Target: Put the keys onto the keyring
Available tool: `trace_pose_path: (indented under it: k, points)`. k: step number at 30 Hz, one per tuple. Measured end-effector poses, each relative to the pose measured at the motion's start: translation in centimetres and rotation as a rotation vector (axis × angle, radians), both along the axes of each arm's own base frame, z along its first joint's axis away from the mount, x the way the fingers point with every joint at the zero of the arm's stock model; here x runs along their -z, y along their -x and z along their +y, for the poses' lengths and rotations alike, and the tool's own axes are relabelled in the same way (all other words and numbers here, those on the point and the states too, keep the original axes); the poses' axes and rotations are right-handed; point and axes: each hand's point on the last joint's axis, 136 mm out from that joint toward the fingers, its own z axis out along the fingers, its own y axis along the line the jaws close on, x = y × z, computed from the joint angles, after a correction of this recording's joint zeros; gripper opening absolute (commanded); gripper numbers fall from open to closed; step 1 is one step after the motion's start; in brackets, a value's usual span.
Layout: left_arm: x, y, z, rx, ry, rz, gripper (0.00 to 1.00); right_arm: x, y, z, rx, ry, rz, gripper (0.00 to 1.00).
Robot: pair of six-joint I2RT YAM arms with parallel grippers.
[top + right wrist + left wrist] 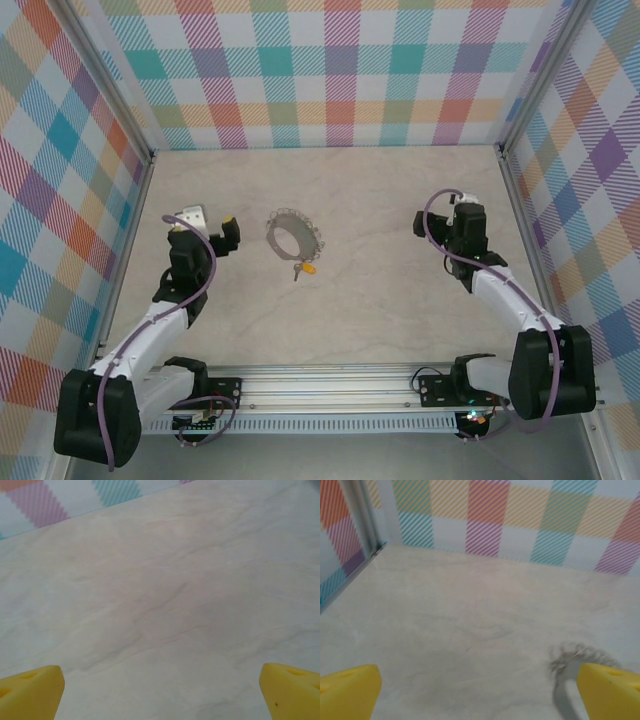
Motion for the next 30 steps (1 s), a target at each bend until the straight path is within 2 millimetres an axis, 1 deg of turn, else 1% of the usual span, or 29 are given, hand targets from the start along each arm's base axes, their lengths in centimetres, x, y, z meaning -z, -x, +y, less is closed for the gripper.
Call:
trace_pose_path:
  k: [3,6,8,10,13,17,19,21,23,26,28,30]
  points:
    - [2.9,0.2,0.8,-0.039,-0.036,0.045,1.00,-0.4,-0.4,-1.4,0.047,0.051,-0.042,1.00]
    - [5.9,0.4,1.4,-0.063,-0.065,0.093,1.00,0.2,-0.7,-2.5,0.077,0.097,-0.052,1.00]
    - [7.5,0.4,1.5,-0.066,-0.077,0.117,1.00,1.3,-0.8,-2.9,0.086,0.124,-0.053,1.00]
    - [8.6,0.1,1.7,-0.072,-0.081,0.133,1.00,2.8,-0.6,-3.1,0.084,0.144,-0.040,1.00]
    - [9.6,-0.6,1.9,-0.073,-0.075,0.137,1.00,4.8,-0.4,-3.2,0.066,0.176,-0.029,1.00]
    - [11.2,-1.9,1.9,-0.062,-0.063,0.144,1.00,7.0,-0.2,-2.7,0.023,0.193,-0.068,1.00]
    - [12.5,-2.1,1.7,-0.049,-0.061,0.175,1.00,8.8,0.4,-2.0,-0.026,0.194,-0.057,1.00]
    - [12.7,-2.5,1.5,-0.032,-0.054,0.186,1.00,10.0,0.4,-1.2,-0.080,0.192,-0.051,1.00]
    - [12.1,-3.3,1.2,-0.016,-0.046,0.173,1.00,10.3,0.2,-0.6,-0.128,0.171,-0.048,1.00]
    - [11.1,-4.2,1.0,0.001,-0.032,0.145,1.00,9.1,-0.8,-1.0,-0.149,0.132,-0.082,1.00]
    - [11.0,-4.4,1.0,0.007,-0.027,0.142,1.00,8.2,-1.5,-1.3,-0.151,0.121,-0.110,1.00]
    - [11.1,-4.4,1.0,0.011,-0.025,0.144,1.00,7.8,-1.8,-1.2,-0.161,0.114,-0.125,1.00]
